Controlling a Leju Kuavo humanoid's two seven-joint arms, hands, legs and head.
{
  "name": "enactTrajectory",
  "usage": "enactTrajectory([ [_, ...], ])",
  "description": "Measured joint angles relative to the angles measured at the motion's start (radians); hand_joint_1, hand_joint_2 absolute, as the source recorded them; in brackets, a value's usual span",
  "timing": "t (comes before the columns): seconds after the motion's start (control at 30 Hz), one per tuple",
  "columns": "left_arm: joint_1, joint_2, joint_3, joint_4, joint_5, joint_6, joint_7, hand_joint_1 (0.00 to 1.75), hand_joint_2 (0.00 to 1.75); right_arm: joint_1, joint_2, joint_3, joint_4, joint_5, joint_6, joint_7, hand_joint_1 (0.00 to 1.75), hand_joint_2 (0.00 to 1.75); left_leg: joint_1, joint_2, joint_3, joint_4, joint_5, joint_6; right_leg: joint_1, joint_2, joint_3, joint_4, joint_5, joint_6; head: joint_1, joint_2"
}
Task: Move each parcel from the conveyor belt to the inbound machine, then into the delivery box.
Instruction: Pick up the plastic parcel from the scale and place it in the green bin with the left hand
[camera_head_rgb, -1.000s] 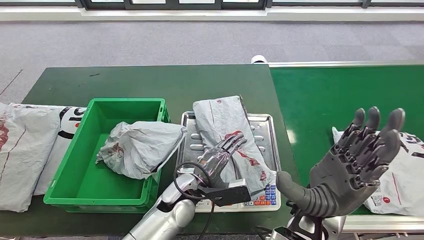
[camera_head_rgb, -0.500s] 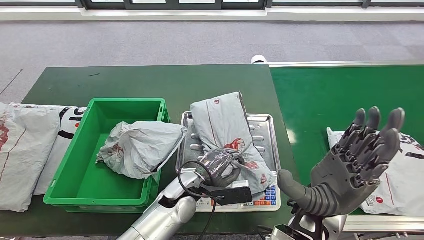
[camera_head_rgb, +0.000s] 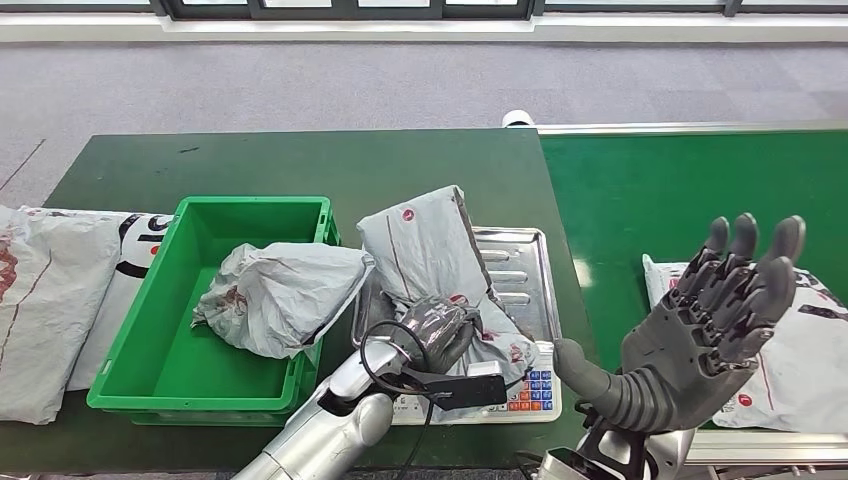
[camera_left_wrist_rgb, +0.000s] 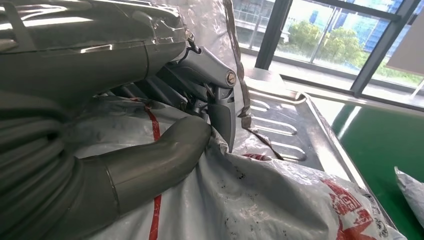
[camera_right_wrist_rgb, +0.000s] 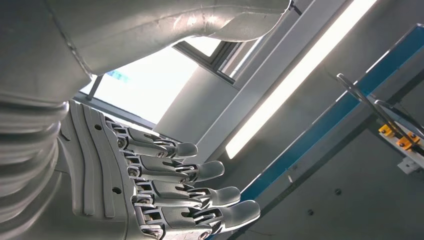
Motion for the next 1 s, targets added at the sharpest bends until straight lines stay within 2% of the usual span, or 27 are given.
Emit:
enactTrajectory([
  [0.07,0.000,0.000,0.000,-0.001,-0.006,0.017,0.002,1.75,1.75,0.000,0.000,0.000,0.001,0.000,0.000,0.000,0.00,1.75,0.000,0.000,0.000,0.000,0.000,0.000,0.000,0.000,0.000,0.000,0.000,0.000,0.000,0.000],
  [0.13,0.005,0.001,0.000,-0.012,-0.019,0.083,-0.002,1.75,1.75,0.000,0.000,0.000,0.001,0.002,0.000,0.000,0.00,1.75,0.000,0.000,0.000,0.000,0.000,0.000,0.000,0.000,0.000,0.000,0.000,0.000,0.000,0.000],
  [0.27,0.039,0.004,0.010,-0.105,-0.014,0.402,-0.073,1.75,1.75,0.000,0.000,0.000,0.001,0.008,0.000,0.000,0.00,1.75,0.000,0.000,0.000,0.000,0.000,0.000,0.000,0.000,0.000,0.000,0.000,0.000,0.000,0.000],
  [0.37,0.071,0.010,0.029,-0.207,0.014,0.538,-0.127,1.75,1.75,0.000,0.000,0.000,0.001,0.009,0.000,0.000,0.00,1.75,0.000,0.000,-0.001,0.000,0.000,0.000,0.000,0.000,0.000,0.000,0.000,0.000,0.000,0.000],
  [0.53,0.109,0.013,0.052,-0.306,0.025,0.562,-0.186,1.75,1.75,0.000,0.000,0.000,0.001,0.009,0.000,0.000,0.00,1.75,0.000,0.000,-0.001,0.000,0.000,0.000,0.000,0.000,0.000,0.000,0.000,0.000,0.000,0.000],
  [0.67,0.158,-0.005,0.126,-0.409,0.057,0.567,-0.375,1.75,1.75,0.000,0.000,0.000,0.001,0.009,0.000,0.000,0.00,1.75,0.000,0.000,-0.001,0.000,0.000,0.000,0.000,0.000,-0.001,0.000,0.000,0.000,0.000,0.000],
  [0.73,0.177,-0.010,0.168,-0.473,0.069,0.569,-0.437,1.75,1.75,0.000,0.000,0.000,0.001,0.008,0.000,0.000,0.00,1.75,0.000,0.000,-0.001,0.000,0.000,0.000,0.000,0.000,-0.001,0.000,0.000,0.000,0.000,0.000],
  [1.0,0.233,-0.010,0.262,-0.730,0.117,0.569,-0.467,1.75,1.75,0.000,0.000,-0.001,0.001,-0.011,0.000,0.000,0.00,1.75,0.001,0.000,-0.001,0.000,0.000,0.000,0.000,0.000,0.000,0.000,0.000,0.000,0.000,0.000],
])
